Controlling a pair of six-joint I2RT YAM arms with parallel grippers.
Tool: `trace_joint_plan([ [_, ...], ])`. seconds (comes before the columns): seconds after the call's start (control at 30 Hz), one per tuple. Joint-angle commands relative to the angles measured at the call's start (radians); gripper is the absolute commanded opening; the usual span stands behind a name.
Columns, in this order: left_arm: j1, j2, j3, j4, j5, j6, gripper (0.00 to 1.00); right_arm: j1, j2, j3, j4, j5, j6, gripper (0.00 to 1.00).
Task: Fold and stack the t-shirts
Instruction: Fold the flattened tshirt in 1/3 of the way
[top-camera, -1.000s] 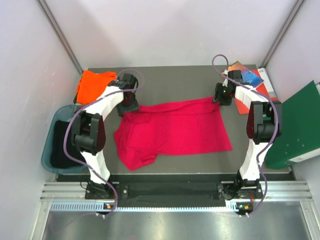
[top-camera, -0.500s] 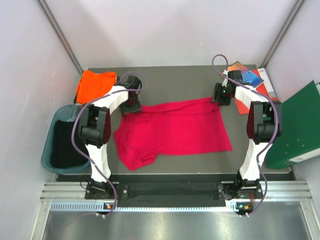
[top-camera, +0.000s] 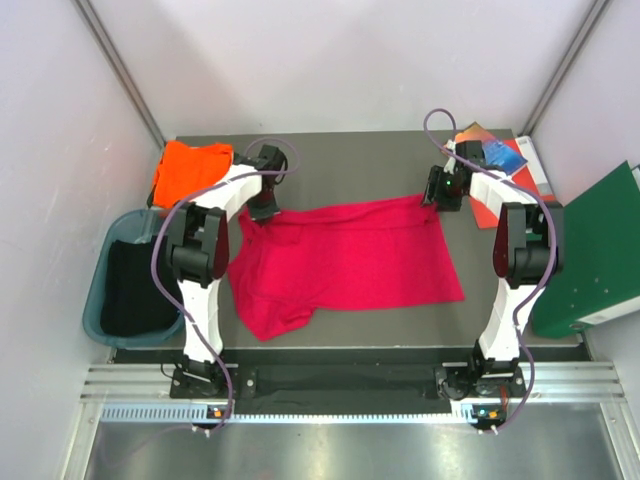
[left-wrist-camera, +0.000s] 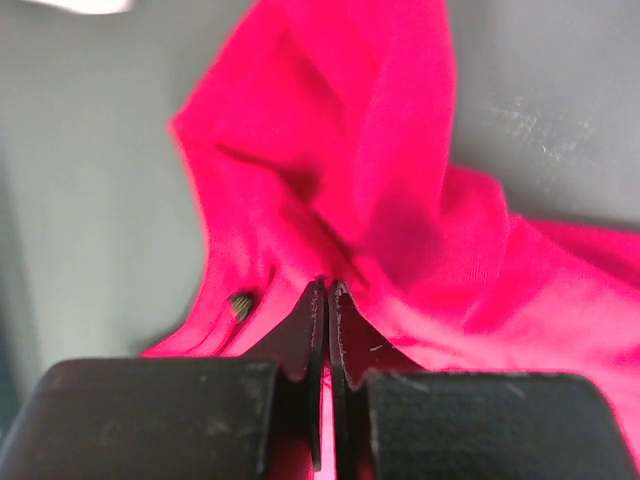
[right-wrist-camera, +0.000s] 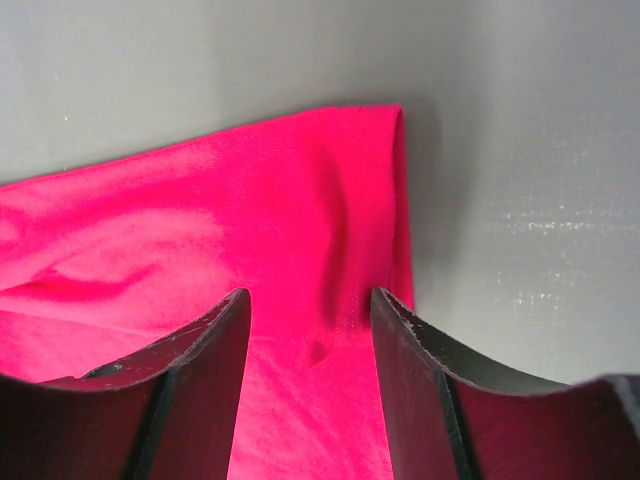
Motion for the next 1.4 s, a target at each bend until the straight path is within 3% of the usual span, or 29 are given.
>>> trace_joint_plan([
  [0.0, 0.001, -0.190, 0.032, -0.074, -0.058, -0.009, 0.00, -0.003, -0.033, 0.014, 0.031, -0.021, 0.000, 0.52],
  [0.13, 0.003, -0.275, 0.006, -0.141, -0.028, -0.038, 0.00, -0.003, -0.031, 0.012, 0.035, -0.025, 0.002, 0.52],
  [0.5, -0.002, -0.511, -0.415, -0.157, 0.081, -0.126, 0.00, -0.001, -0.020, 0.015, 0.039, -0.034, 0.008, 0.54],
  [0.57, -0.006, -0.539, -0.459, -0.155, 0.110, -0.138, 0.01, -0.003, -0.020, 0.017, 0.038, -0.037, 0.010, 0.60],
  [0.6, -0.008, -0.545, -0.491, -0.154, 0.120, -0.135, 0.10, -0.003, -0.023, 0.017, 0.039, -0.037, 0.010, 0.64],
  [0.63, -0.012, -0.554, -0.499, -0.158, 0.118, -0.137, 0.51, -0.003, -0.025, 0.018, 0.039, -0.039, 0.008, 0.67],
  [0.7, -0.017, -0.566, -0.488, -0.178, 0.092, -0.140, 0.95, -0.003, -0.039, 0.024, 0.021, -0.039, -0.001, 0.78],
  [0.73, -0.020, -0.580, -0.478, -0.180, 0.080, -0.138, 0.99, -0.004, -0.049, 0.023, 0.018, -0.037, -0.007, 0.82],
  [0.9, -0.022, -0.609, -0.386, -0.093, 0.045, -0.063, 0.99, -0.001, -0.164, -0.015, 0.019, -0.015, -0.017, 1.00],
  [1.03, -0.020, -0.492, -0.343, 0.015, 0.006, -0.003, 0.99, -0.003, -0.198, -0.031, 0.027, 0.019, -0.030, 1.00],
  [1.37, 0.035, -0.059, -0.022, 0.020, -0.003, 0.017, 0.95, -0.009, 0.012, 0.095, 0.028, 0.064, -0.018, 1.00],
])
